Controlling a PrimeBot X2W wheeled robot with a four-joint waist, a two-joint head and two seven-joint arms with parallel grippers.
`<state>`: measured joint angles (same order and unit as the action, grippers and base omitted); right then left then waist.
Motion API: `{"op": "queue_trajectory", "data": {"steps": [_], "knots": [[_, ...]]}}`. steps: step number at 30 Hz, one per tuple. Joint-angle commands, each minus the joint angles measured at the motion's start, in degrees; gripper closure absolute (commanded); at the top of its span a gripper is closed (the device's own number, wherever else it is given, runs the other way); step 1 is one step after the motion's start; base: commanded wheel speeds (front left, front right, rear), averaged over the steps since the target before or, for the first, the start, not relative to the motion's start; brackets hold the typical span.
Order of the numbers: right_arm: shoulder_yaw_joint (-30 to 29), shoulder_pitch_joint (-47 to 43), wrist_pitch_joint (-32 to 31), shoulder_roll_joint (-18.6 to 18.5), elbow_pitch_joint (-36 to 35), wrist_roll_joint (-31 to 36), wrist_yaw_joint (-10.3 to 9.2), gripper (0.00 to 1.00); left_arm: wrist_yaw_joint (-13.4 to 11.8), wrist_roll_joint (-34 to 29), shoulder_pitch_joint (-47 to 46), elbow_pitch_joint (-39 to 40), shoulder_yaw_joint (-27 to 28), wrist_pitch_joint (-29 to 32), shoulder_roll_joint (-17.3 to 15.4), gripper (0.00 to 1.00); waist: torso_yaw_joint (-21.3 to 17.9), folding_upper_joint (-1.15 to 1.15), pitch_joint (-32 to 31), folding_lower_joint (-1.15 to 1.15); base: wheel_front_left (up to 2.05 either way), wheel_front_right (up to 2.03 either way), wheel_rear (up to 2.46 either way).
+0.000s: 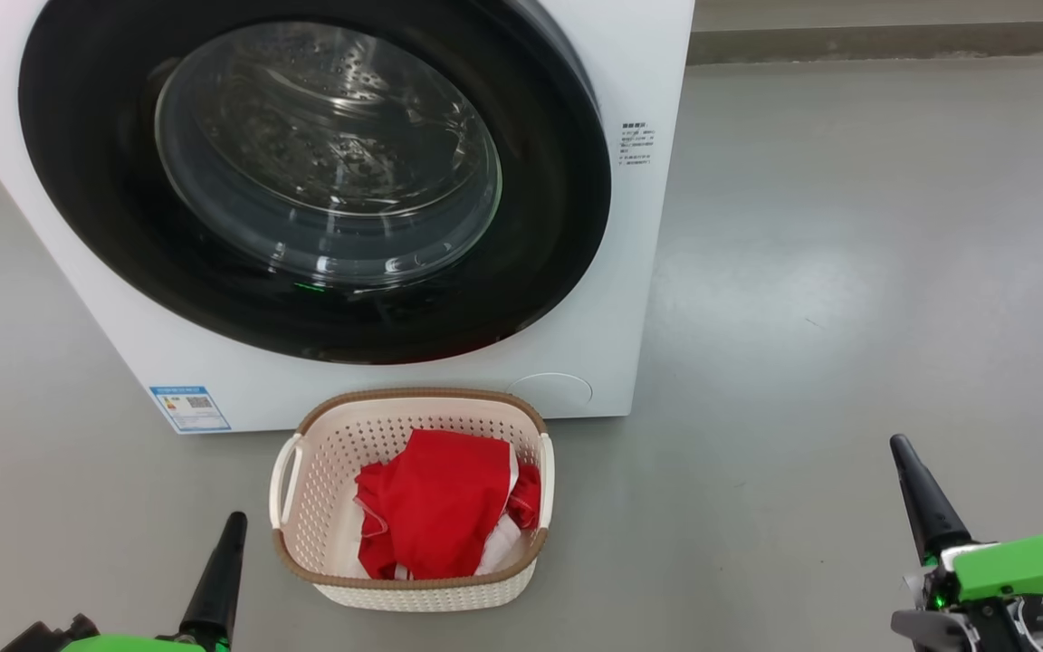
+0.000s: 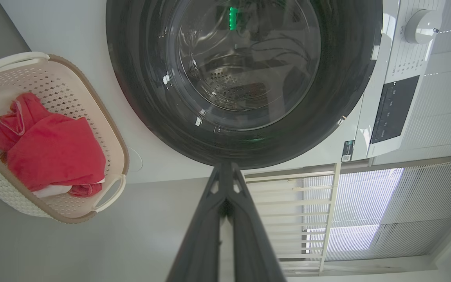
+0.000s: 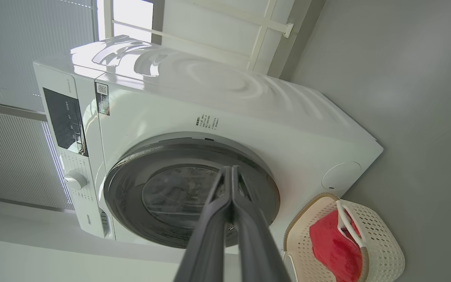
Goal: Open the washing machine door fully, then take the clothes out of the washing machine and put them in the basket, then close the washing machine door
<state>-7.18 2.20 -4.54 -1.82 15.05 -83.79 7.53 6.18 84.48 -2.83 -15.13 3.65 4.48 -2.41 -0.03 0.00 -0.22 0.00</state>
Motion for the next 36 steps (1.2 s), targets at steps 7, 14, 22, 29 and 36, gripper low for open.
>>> {"op": "queue_trajectory", "data": {"steps": [7,14,22,29,36], "knots": [[0.6,3.9,-1.5,-1.0,-1.0,-6.2,-0.04,1.00,1.2,5.6,-3.4,0.9,2.7,1.6,-0.5,1.00,0.0,0.00,0.2,0.00,0.00,0.00,0.00],[0.6,4.3,-2.0,-1.1,-0.8,-8.3,-0.04,1.00,1.3,7.6,-3.6,0.8,3.0,2.1,-0.5,1.00,0.0,0.00,0.3,0.00,0.00,0.00,0.00],[0.6,4.3,-2.0,-1.1,-0.8,-8.3,-0.04,1.00,1.3,7.6,-3.6,0.8,3.0,2.1,-0.5,1.00,0.0,0.00,0.3,0.00,0.00,0.00,0.00],[0.6,4.3,-2.0,-1.1,-0.8,-8.3,-0.04,1.00,1.3,7.6,-3.6,0.8,2.9,2.1,-0.5,1.00,0.0,0.00,0.3,0.00,0.00,0.00,0.00],[0.6,4.3,-2.0,-1.1,-0.8,-8.3,-0.04,1.00,1.3,7.6,-3.6,0.8,2.9,2.1,-0.5,1.00,0.0,0.00,0.3,0.00,0.00,0.00,0.00]]}}
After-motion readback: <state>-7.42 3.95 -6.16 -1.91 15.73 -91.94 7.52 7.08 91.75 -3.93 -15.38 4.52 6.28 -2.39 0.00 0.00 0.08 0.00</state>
